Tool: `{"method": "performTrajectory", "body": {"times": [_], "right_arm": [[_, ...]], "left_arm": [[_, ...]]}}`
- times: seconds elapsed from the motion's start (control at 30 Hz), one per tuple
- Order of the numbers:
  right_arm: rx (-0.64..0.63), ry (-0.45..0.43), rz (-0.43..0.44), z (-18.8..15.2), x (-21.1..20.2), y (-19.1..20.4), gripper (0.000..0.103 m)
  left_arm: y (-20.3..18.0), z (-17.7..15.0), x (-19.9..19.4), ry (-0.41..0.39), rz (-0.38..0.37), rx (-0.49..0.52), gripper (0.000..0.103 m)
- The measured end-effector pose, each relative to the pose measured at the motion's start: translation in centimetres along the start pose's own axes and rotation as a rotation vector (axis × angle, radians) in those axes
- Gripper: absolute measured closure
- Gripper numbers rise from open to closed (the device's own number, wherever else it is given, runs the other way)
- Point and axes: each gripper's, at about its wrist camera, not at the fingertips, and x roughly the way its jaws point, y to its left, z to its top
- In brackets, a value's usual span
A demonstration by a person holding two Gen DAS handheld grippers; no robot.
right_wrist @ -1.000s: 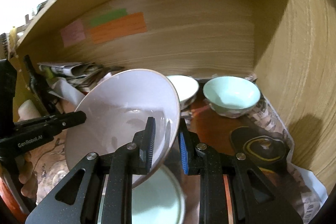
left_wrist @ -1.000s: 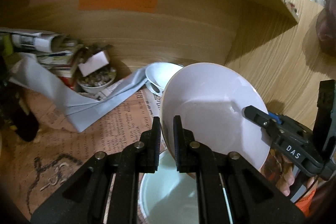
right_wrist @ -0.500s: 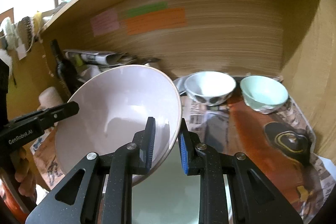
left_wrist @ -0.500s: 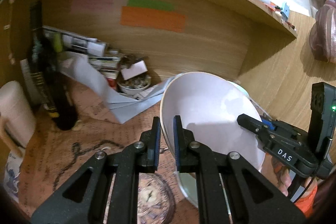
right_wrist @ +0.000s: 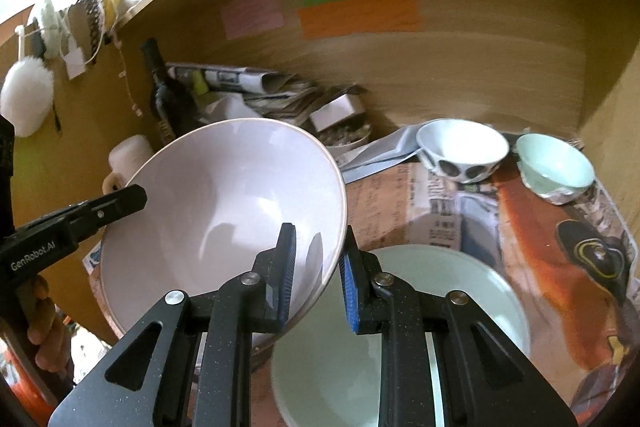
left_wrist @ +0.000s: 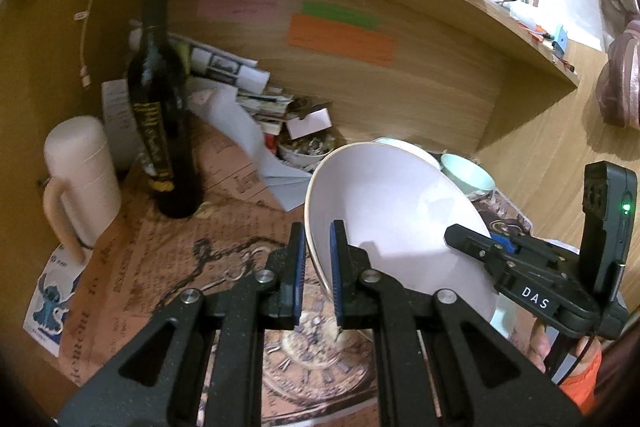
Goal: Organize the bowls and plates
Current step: 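Lift the pale pink bowl with the right gripper off the newspaper, then carry the pale pink bowl beside the plate stack, lower it, open the right gripper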
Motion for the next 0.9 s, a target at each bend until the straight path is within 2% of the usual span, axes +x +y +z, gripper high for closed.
{"method": "performTrajectory", "body": {"times": [0.4,0.9], "right_arm": [[-0.027,0.074,0.044,-1.4,2.3,2.8,0.084],[-0.048,0.181,0.070,-3.5,5.3,4.4,0.084]], "left_arm": [[3.4,-2.2,-0.3,0.046,0.045,-0.055,0.093],[7.1,-5.6,1.1,0.124,0.052,-0.168,0.093]]}}
